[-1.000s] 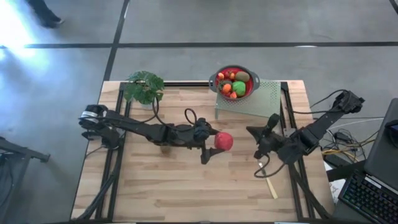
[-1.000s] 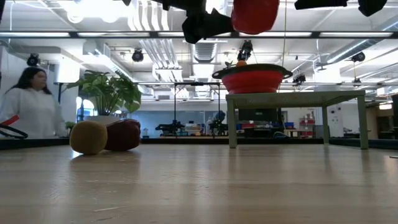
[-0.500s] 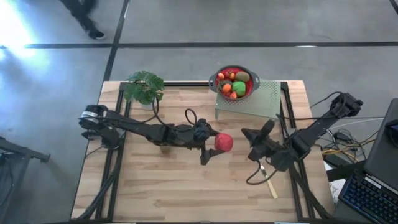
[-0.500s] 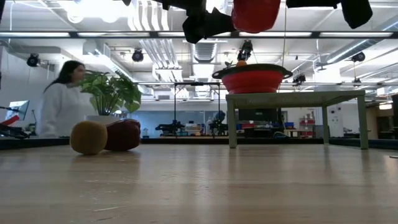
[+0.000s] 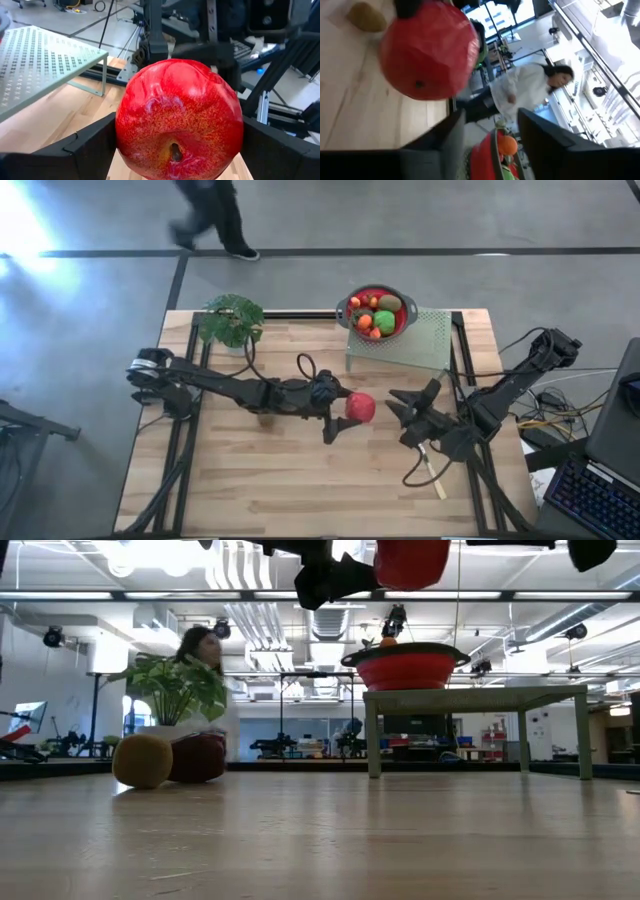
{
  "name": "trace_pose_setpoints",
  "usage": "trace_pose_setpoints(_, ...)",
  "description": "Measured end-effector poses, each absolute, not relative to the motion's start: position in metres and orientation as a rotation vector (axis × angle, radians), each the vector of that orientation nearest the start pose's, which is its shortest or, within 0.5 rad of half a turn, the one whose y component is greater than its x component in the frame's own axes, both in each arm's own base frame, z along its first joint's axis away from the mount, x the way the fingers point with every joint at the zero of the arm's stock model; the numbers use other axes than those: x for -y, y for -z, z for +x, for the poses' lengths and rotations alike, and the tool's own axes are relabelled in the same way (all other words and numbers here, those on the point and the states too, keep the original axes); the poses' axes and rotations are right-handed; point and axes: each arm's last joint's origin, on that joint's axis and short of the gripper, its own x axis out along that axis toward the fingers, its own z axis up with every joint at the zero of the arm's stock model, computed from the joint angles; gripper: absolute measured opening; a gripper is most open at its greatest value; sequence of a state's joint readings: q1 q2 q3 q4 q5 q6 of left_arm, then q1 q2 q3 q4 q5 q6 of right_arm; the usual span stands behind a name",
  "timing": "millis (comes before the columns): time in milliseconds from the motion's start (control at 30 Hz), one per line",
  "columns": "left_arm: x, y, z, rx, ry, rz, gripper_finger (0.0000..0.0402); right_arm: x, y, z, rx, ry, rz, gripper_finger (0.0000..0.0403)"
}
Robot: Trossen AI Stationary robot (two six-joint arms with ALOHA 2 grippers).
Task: Pick & Place Fruit
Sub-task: Put the red apple into the strainer bowl on the shelf
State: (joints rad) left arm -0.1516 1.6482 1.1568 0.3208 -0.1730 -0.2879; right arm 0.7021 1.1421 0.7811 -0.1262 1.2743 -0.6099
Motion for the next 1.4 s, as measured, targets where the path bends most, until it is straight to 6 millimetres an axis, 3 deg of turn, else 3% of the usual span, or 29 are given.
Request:
trace_pose_setpoints(233, 0.051, -0.293, 0.377, -0.114, -0.041, -0.269, 0.0367, -0.132, -0.280, 0.190, -0.392, 0.459, -0.920, 0.0295)
trace_pose_setpoints(467, 0.052, -0.295, 0.377, -0.093, -0.018, -0.274, 0.0367, -0.135, -0.281, 0.191, -0.365, 0.369, -0.868, 0.0363)
trace_pose_setpoints(767, 0.052, -0.301, 0.378, -0.035, 0.003, -0.284, 0.0367, -0.137, -0.286, 0.194, -0.317, 0.364, -0.809, 0.0361)
trace_pose_setpoints(1100, 0.052, -0.305, 0.378, 0.000, 0.032, -0.288, 0.0367, -0.141, -0.288, 0.199, -0.290, 0.268, -0.881, 0.0335)
trace_pose_setpoints(1400, 0.052, -0.305, 0.378, -0.002, 0.044, -0.288, 0.0367, -0.142, -0.291, 0.199, -0.256, 0.258, -0.804, 0.0322)
